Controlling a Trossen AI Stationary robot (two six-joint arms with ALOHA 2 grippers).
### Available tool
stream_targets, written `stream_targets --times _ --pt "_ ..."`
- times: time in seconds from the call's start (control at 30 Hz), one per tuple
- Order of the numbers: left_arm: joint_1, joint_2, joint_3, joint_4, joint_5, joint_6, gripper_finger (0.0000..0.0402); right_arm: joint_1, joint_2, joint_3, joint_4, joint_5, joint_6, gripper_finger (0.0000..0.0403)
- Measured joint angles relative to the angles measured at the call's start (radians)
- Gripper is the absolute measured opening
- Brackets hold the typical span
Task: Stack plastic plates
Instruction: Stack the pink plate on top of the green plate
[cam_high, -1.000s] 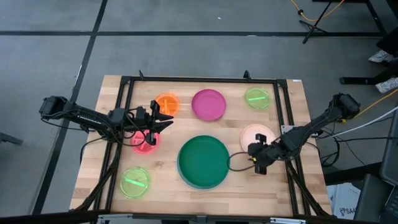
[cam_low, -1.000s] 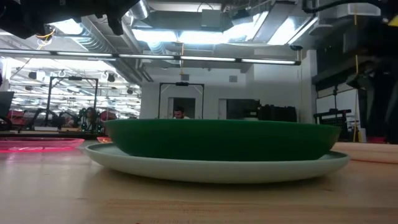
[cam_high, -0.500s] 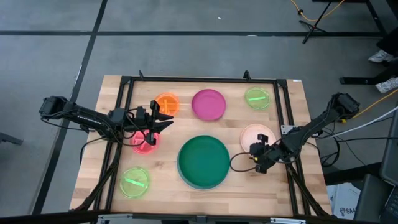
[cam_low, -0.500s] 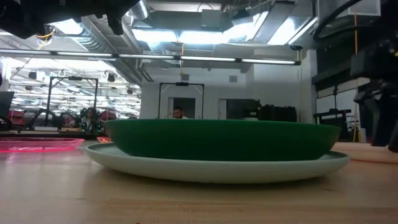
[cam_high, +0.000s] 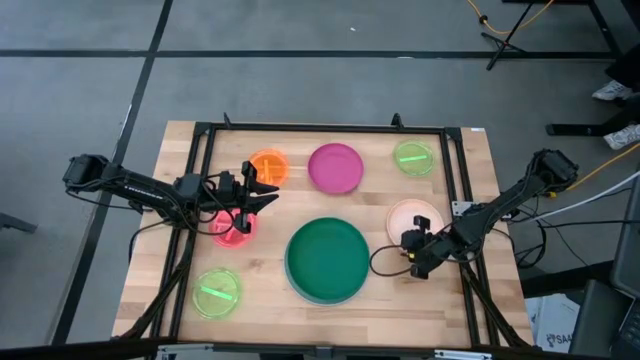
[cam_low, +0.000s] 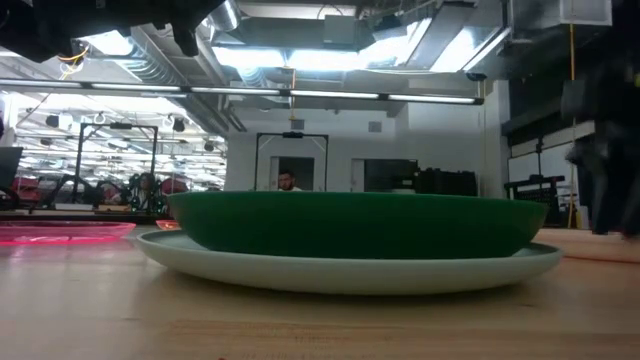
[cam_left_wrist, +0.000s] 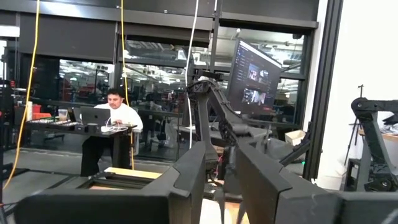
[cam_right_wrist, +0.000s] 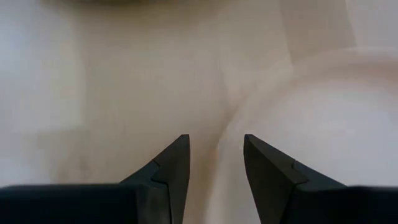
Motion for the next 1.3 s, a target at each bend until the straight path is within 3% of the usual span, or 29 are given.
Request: stream_targets --times 0.07,0.23,0.37,0.5,0.8,1.0,1.3 --pt "0.000 0.000 0.000 0.000 0.000 0.000 0.0082 0.000 0.000 0.062 -0.039 0.039 -0.073 0.0140" --pt "0.000 0.000 0.000 0.000 0.000 0.000 0.0082 -0.041 -0.001 0.174 -0.074 0.265 -0.325 0.0140" --pt "0.000 0.000 0.000 0.000 0.000 0.000 0.0082 -0.178 0.000 0.189 0.004 0.284 -0.576 0.0140" --pt "0.000 0.000 0.000 0.000 0.000 0.009 0.0082 -0.352 0.026 0.190 0.101 0.236 -0.775 0.0140" --pt "0.000 0.000 -0.001 -0.005 0.000 0.036 0.0082 -0.648 0.234 0.194 0.360 -0.031 -1.074 0.0140" --pt "0.000 0.000 -0.001 -0.007 0.000 0.045 0.0082 -0.761 0.396 0.281 0.377 -0.098 -1.096 0.0140" --pt "0.000 0.000 -0.001 -0.007 0.000 0.045 0.0082 -0.827 0.568 0.419 0.374 -0.201 -1.098 0.0140"
